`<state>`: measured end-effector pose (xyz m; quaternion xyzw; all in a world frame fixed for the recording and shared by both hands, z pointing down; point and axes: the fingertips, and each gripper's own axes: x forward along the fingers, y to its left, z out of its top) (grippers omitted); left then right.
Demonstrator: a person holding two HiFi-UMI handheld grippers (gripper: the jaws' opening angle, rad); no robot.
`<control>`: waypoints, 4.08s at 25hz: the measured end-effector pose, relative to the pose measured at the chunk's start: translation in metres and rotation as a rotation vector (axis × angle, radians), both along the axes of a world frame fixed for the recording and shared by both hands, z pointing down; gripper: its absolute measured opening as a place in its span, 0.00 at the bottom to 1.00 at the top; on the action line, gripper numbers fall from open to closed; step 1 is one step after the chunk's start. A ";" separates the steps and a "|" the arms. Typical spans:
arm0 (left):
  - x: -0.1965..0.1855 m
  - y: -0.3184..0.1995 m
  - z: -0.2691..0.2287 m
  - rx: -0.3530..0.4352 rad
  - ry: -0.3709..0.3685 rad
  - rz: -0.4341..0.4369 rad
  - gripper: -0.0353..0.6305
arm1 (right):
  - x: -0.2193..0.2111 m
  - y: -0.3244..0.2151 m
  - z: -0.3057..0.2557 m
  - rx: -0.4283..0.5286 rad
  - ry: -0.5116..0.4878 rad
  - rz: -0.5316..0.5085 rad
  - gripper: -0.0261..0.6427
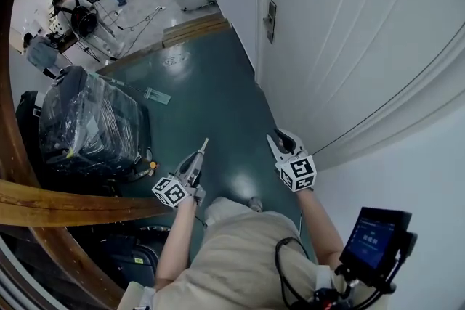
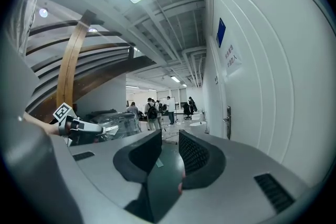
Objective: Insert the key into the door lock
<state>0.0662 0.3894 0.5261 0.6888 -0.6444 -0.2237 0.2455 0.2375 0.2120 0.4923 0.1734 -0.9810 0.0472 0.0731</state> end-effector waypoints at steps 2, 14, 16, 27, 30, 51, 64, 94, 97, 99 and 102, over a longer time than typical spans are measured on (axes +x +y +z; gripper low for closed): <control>-0.004 -0.004 0.004 0.003 0.022 -0.001 0.11 | -0.002 -0.003 0.003 -0.015 0.000 0.009 0.20; -0.088 -0.031 -0.008 0.023 0.032 0.082 0.11 | -0.065 -0.017 -0.003 -0.010 0.012 0.098 0.20; -0.102 -0.030 -0.007 0.021 0.039 0.094 0.11 | -0.076 -0.016 0.002 -0.029 0.018 0.120 0.20; -0.192 -0.030 0.000 0.035 0.019 0.142 0.11 | -0.153 -0.024 0.009 -0.048 -0.055 0.205 0.20; -0.211 -0.032 0.000 0.043 0.012 0.148 0.11 | -0.166 -0.023 0.009 -0.043 -0.062 0.220 0.20; -0.211 -0.034 0.026 0.041 0.101 0.209 0.11 | -0.164 -0.026 0.007 -0.103 -0.038 0.276 0.20; -0.196 -0.099 0.015 0.004 0.075 0.189 0.11 | -0.160 -0.085 0.004 -0.117 -0.099 0.164 0.20; -0.219 -0.212 0.021 -0.031 0.095 0.274 0.11 | -0.200 -0.183 -0.001 -0.097 -0.055 0.182 0.20; -0.238 -0.229 0.017 -0.009 0.094 0.292 0.11 | -0.214 -0.196 -0.009 -0.068 -0.043 0.205 0.20; -0.245 -0.235 0.012 0.003 0.091 0.317 0.11 | -0.222 -0.197 -0.012 -0.054 -0.038 0.218 0.20; -0.253 -0.243 0.007 0.057 0.144 0.363 0.11 | -0.230 -0.199 -0.007 -0.035 -0.019 0.231 0.20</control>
